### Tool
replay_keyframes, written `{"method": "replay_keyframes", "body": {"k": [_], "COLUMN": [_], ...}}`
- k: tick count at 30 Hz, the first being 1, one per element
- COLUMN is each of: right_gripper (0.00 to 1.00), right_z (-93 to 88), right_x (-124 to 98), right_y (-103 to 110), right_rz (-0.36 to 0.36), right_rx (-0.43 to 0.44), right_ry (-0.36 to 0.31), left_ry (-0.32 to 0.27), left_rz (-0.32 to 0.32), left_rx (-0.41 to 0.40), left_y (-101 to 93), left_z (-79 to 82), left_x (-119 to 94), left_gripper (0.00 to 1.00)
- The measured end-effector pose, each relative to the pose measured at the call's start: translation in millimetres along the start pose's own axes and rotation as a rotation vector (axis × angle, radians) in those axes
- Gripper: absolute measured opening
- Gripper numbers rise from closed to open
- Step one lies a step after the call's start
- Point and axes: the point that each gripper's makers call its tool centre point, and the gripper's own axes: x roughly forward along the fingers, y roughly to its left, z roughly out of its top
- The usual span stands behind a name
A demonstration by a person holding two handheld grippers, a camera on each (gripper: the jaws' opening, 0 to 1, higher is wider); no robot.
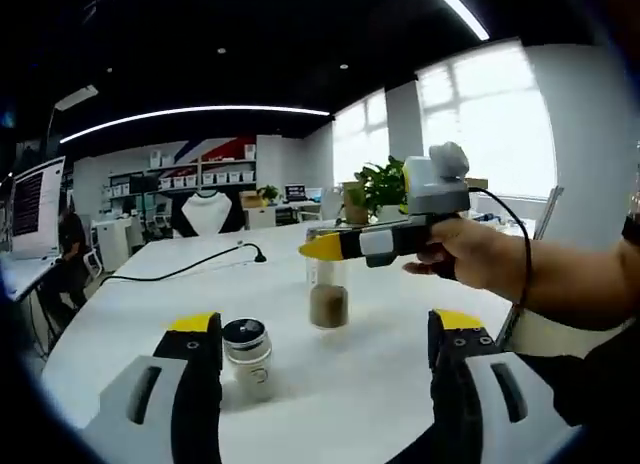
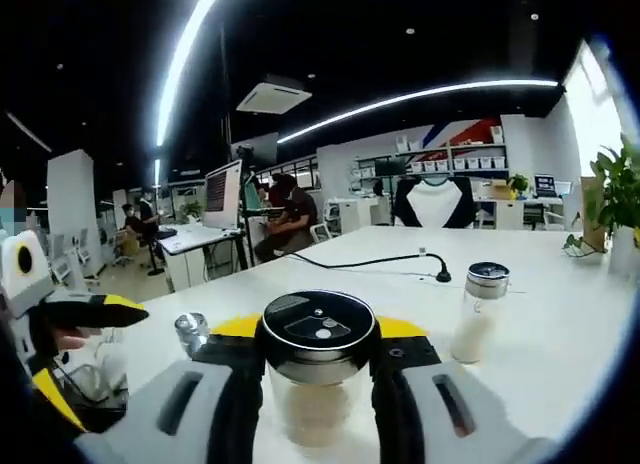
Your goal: Rotate the seasoning bottle until the label or dispensing opening points toward the visible target arrow and the bottle remains upright within the marked orientation range
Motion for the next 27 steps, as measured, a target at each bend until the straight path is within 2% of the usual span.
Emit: {"method": "replay_keyframes", "body": {"k": [3,9,12,15,19,24,27], "right_gripper": [0.38,0.38,0.38,0.38,0.38,0.38,0.38], "right_z": [5.7,6.0,6.9,11.7,17.0,21.8,24.1], "right_x": [-20,-50,-63,-71,-74,-74,-73], "right_y": [20,50,66,83,99,125,135], "right_rz": [0.041,0.102,0.149,0.201,0.258,0.356,0.388], "right_rx": [0.011,0.005,0.038,0.058,0.055,0.022,0.003], "right_ry": [-0.011,0.023,0.020,0.004,-0.005,-0.003,-0.011], "left_ry": [0.025,0.043,0.066,0.085,0.105,0.097,0.081], "left_rz": [-0.050,-0.116,-0.158,-0.197,-0.233,-0.248,-0.243], "left_rx": [0.008,0.020,0.030,0.032,0.035,0.043,0.060], "left_y": [-17.6,-37.7,-47.2,-55.6,-63.6,-66.4,-63.5], "left_z": [-4.5,-4.4,-6.7,-9.9,-14.2,-11.5,-6.4], "left_x": [9,23,31,36,38,37,33], "left_gripper": [0.89,0.88,0.87,0.85,0.78,0.70,0.66]}}
